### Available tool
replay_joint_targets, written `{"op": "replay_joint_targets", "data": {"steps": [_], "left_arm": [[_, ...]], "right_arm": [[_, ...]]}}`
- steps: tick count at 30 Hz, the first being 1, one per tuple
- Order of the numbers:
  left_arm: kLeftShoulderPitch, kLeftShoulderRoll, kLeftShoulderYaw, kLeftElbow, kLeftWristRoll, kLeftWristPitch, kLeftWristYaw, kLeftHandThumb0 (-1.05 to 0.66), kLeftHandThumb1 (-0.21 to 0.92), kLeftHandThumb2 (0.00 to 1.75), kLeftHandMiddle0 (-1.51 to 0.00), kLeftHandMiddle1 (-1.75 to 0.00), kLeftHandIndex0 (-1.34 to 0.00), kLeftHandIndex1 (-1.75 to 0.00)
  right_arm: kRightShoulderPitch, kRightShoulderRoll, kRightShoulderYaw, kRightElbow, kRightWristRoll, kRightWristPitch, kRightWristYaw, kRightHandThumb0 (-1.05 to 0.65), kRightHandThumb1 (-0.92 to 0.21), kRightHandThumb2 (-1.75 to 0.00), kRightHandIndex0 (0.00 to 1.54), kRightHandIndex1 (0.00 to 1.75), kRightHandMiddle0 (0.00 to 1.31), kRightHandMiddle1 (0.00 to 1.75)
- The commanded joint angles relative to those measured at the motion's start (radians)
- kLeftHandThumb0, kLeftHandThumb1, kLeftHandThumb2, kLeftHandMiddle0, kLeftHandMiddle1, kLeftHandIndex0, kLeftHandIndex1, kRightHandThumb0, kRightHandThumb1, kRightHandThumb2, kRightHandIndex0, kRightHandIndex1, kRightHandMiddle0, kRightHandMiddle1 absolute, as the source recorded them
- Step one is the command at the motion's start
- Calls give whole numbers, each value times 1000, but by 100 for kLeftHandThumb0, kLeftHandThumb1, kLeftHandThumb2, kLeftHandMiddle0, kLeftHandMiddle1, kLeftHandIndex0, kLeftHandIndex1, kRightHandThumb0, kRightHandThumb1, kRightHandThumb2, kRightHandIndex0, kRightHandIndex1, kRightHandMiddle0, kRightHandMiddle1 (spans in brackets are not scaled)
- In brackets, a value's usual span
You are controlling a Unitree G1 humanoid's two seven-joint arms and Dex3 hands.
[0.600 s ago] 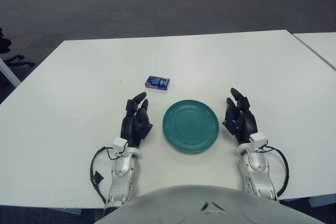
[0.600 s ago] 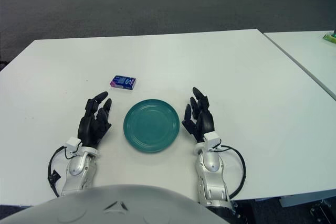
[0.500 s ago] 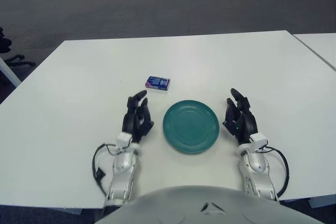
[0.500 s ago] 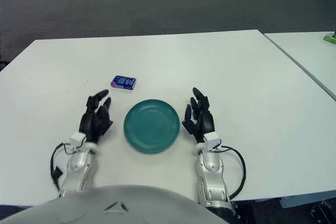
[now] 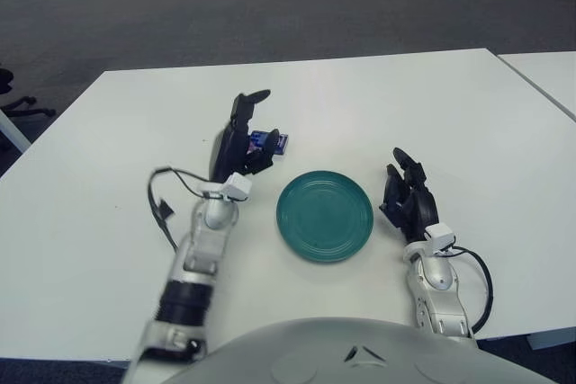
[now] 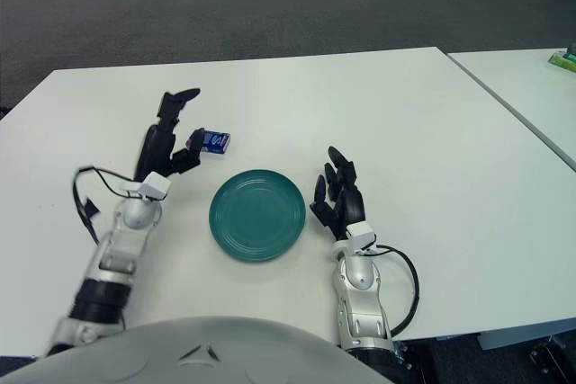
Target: Put the gum into the plate.
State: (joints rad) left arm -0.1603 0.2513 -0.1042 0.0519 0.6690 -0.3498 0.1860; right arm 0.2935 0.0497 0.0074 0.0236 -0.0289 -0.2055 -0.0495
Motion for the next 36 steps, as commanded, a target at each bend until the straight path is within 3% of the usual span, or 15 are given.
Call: {"op": "replay_joint_targets", "data": {"steps": [1,3,5,11,16,25,30,36], "left_arm": [[-162,127,-47,148,119,-1,-10,-93,92,62,-41,-2,0,-96],[-269,162,-100,259,179,-1,-14,-96,92,57,-41,-2,0,-103],[-328,180,-139,324,219,-6,-3,-97,92,54,-41,-2,0,-108],[-403,204,-217,411,265,-17,26,-100,92,47,-43,-3,-5,-119],[-459,221,-270,470,272,-23,-13,-101,92,47,-42,-3,-6,-122],[-676,182,-385,924,252,-142,-49,-101,92,47,-32,-1,-9,-130],[-724,159,-400,1052,211,-213,-100,-94,92,33,-34,-2,-8,-133],[-755,111,-434,1165,200,-220,-117,-92,92,25,-32,-1,-5,-126]], "right_arm": [[47,4,0,97,-5,78,-8,-71,-92,-91,26,3,0,51],[49,3,3,97,-6,75,-8,-72,-92,-91,28,4,0,53],[52,4,4,98,-6,70,-8,-73,-92,-90,29,4,0,54],[60,5,3,98,-2,59,-10,-74,-92,-90,30,4,0,54],[69,9,0,102,-2,49,-19,-75,-92,-90,30,4,0,54],[73,11,2,113,-14,43,-40,-74,-92,-90,31,3,0,51],[78,11,-1,107,-13,46,-48,-73,-92,-89,30,3,0,50],[80,14,-2,103,-5,52,-48,-70,-92,-90,27,1,0,47]]}}
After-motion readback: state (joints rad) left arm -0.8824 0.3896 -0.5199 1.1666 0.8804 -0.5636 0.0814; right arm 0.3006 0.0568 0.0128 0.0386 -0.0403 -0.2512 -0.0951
